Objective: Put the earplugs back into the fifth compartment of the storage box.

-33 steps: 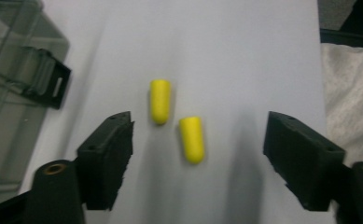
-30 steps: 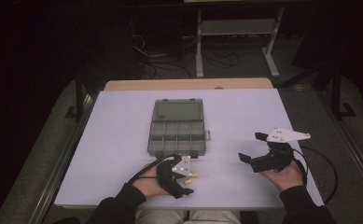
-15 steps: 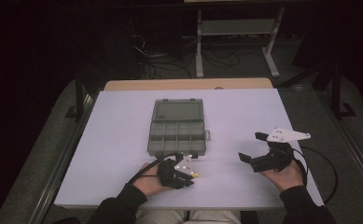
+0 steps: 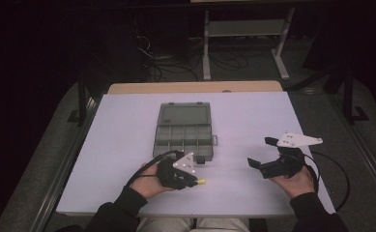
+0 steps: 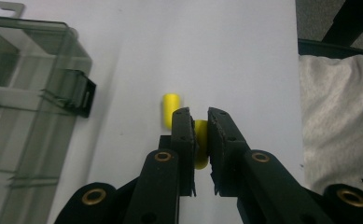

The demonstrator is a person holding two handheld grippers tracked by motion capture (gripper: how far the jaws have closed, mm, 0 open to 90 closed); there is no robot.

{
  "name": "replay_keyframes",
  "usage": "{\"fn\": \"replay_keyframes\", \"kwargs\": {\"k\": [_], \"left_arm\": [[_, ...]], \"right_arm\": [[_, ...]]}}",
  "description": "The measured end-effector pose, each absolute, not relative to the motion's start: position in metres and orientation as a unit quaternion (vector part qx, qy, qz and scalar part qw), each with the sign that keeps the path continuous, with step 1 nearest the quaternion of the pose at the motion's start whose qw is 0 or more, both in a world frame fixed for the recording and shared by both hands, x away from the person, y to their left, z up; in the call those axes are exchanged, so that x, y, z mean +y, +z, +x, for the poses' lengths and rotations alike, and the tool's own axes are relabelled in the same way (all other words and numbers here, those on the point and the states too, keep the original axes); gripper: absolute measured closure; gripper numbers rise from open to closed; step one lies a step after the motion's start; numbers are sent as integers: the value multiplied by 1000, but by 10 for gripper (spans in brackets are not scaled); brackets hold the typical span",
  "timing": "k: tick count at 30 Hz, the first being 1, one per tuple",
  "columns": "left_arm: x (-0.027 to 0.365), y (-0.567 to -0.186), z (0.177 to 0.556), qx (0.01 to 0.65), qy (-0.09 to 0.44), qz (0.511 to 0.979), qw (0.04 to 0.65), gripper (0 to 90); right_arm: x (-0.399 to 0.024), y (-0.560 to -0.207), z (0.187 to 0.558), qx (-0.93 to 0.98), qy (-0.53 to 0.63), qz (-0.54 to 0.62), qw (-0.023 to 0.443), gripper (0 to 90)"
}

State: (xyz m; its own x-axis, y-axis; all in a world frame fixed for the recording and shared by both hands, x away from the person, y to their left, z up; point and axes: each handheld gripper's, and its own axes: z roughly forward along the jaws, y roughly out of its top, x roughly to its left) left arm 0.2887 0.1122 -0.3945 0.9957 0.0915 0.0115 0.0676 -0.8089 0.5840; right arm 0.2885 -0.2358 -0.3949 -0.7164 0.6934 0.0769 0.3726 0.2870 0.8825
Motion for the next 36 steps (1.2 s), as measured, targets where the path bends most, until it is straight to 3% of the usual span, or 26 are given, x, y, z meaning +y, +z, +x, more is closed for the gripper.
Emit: {"fn": "replay_keyframes", "kwargs": {"k": [21, 36], "left_arm": [[156, -328, 318, 76, 62, 937, 335, 813], [176, -303, 339, 100, 94, 935, 327, 813]], "right_arm": [[-235, -395, 289, 786, 490, 340, 162, 0], [-236, -395, 289, 786, 489, 341, 163, 0]]}}
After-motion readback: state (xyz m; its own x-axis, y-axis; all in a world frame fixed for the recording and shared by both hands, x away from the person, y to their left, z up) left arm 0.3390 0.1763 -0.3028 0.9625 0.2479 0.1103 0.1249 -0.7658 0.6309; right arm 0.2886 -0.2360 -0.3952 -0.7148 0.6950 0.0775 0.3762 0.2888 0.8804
